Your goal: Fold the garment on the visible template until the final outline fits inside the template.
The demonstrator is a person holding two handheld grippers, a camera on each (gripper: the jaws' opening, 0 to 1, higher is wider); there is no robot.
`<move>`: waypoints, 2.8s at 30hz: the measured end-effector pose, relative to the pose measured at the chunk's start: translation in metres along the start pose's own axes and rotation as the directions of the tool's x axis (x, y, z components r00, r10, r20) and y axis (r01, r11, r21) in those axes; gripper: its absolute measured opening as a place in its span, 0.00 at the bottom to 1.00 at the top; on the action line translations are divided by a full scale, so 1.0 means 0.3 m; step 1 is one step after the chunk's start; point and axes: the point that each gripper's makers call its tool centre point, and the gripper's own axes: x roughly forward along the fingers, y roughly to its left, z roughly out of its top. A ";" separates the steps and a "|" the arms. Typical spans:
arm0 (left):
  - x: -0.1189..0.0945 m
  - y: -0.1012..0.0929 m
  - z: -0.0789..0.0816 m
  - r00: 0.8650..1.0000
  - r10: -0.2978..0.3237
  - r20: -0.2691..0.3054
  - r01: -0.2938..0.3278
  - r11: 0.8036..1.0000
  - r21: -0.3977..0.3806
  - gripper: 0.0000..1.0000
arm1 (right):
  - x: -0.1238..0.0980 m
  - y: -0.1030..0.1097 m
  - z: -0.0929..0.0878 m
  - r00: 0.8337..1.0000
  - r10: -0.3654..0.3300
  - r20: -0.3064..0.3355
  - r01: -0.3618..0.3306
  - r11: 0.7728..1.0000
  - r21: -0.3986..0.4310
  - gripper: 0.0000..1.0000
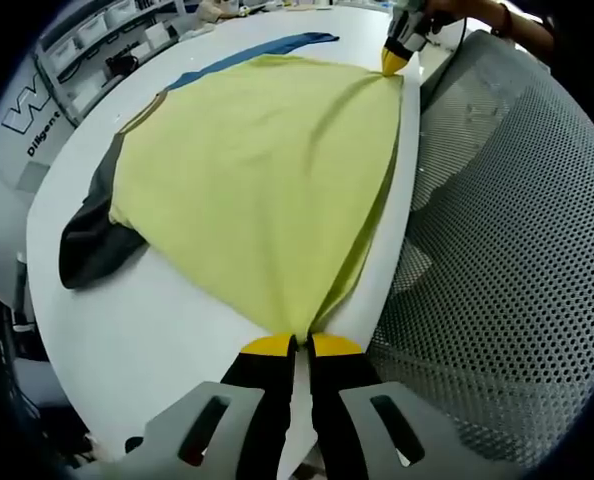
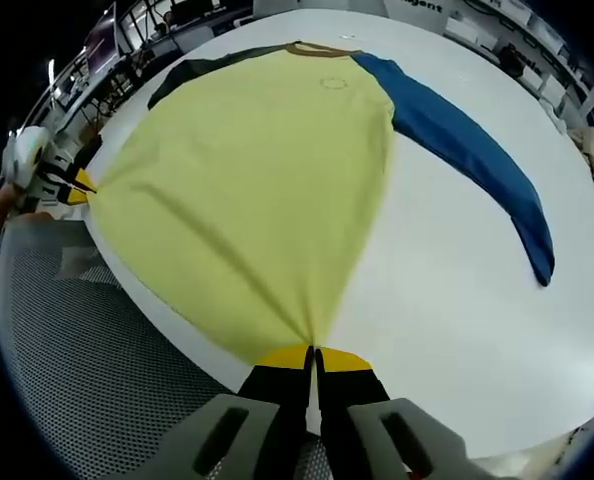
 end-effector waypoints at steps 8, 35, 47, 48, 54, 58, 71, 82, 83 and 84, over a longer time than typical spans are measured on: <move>0.001 0.001 -0.001 1.000 0.009 0.008 -0.009 1.000 -0.025 0.03 | 0.003 0.001 -0.001 1.000 0.011 0.004 -0.011 1.000 0.015 0.00; -0.133 0.013 0.157 0.910 0.115 0.398 0.047 0.926 -0.374 0.71 | -0.185 -0.167 0.168 0.933 -0.051 0.355 -0.031 0.975 0.222 0.52; -0.160 0.021 0.198 0.873 0.162 0.460 0.112 0.851 -0.514 0.91 | -0.192 -0.350 0.204 0.902 -0.141 0.407 0.016 0.956 0.294 0.68; -0.159 0.021 0.196 0.873 0.167 0.458 0.111 0.847 -0.521 0.94 | -0.191 -0.374 0.209 0.896 -0.153 0.417 0.028 0.956 0.292 0.69; -0.173 0.027 0.202 0.868 0.219 0.445 0.067 0.837 -0.543 0.99 | -0.189 -0.506 0.202 0.881 -0.229 0.415 0.073 0.931 0.358 0.63; -0.183 0.034 0.212 0.858 0.240 0.454 0.061 0.830 -0.555 0.99 | -0.181 -0.570 0.198 0.876 -0.259 0.407 0.095 0.920 0.381 0.61; -0.190 0.023 0.215 0.867 0.246 0.434 0.039 0.834 -0.550 0.98 | -0.089 -0.775 0.140 0.878 -0.313 0.363 0.100 0.860 0.500 0.42; -0.212 0.041 0.210 0.862 0.272 0.428 0.020 0.825 -0.565 0.96 | -0.048 -0.930 0.153 0.851 -0.369 0.374 0.156 0.857 0.492 0.29; -0.217 0.046 0.211 0.858 0.280 0.431 0.019 0.822 -0.570 0.96 | -0.040 -0.935 0.156 0.853 -0.367 0.372 0.167 0.866 0.472 0.29; -0.220 0.048 0.211 0.856 0.282 0.434 0.020 0.820 -0.572 0.95 | -0.034 -0.937 0.154 0.858 -0.363 0.363 0.177 0.873 0.455 0.28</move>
